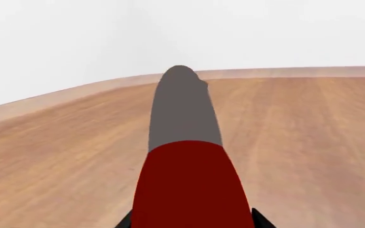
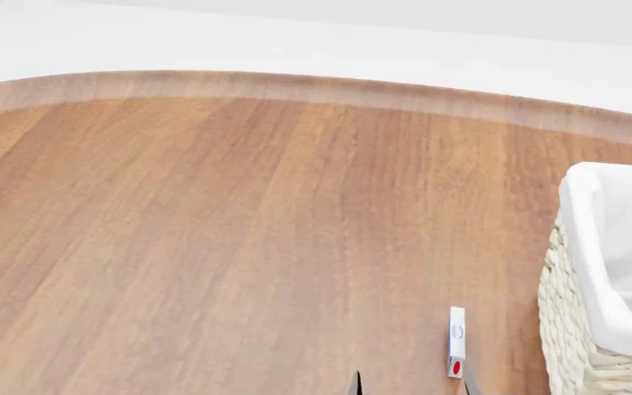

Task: Pick up the ketchup, and put it in the basket.

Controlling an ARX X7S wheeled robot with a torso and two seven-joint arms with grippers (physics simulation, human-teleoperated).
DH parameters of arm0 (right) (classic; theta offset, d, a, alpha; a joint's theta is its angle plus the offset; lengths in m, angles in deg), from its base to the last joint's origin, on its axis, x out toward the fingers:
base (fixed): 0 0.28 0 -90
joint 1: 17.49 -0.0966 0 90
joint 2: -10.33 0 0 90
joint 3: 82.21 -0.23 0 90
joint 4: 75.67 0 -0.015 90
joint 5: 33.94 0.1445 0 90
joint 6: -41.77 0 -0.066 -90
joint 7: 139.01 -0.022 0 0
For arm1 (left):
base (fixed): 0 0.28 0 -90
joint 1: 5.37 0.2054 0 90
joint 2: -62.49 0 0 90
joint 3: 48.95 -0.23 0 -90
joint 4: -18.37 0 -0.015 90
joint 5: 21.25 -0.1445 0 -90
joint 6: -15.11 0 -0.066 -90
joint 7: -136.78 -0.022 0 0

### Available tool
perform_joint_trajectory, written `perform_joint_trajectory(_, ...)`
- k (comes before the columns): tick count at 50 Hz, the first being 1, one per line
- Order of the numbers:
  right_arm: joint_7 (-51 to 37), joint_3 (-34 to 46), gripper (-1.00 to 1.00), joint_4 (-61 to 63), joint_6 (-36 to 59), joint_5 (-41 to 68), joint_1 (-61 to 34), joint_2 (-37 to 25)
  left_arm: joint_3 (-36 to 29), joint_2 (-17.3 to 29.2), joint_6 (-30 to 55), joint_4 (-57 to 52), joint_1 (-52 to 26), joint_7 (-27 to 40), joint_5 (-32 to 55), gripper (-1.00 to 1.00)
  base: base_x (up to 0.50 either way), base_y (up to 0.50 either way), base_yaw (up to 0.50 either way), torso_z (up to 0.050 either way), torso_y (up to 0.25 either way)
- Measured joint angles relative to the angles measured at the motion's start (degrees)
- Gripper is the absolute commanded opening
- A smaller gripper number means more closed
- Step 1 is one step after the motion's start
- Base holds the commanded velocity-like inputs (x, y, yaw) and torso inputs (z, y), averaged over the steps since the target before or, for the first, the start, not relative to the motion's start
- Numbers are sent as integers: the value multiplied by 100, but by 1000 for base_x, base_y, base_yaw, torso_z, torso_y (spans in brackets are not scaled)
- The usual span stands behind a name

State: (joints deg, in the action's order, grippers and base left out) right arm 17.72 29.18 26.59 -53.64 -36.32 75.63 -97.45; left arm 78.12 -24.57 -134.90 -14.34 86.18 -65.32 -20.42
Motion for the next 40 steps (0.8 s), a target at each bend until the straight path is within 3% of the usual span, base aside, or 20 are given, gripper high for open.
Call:
perform_joint_trajectory(8,-10,21,100,-4,1,8,-7,-10,-93,-73,293,-444,94,101,127,-100,0,0,0,0,0)
perform_joint_trajectory(25,-31,75,100,-32,-15,5,-12,-39,-1277,77,3565,-5263,1068,1352,538,-100,0,0,0,0,0)
perform_joint_trajectory(40,-31,149,100,-130,-61,-3,-25,-61,-2049,583,6387,-7865,184,1772,897,-100,0,0,0,0,1)
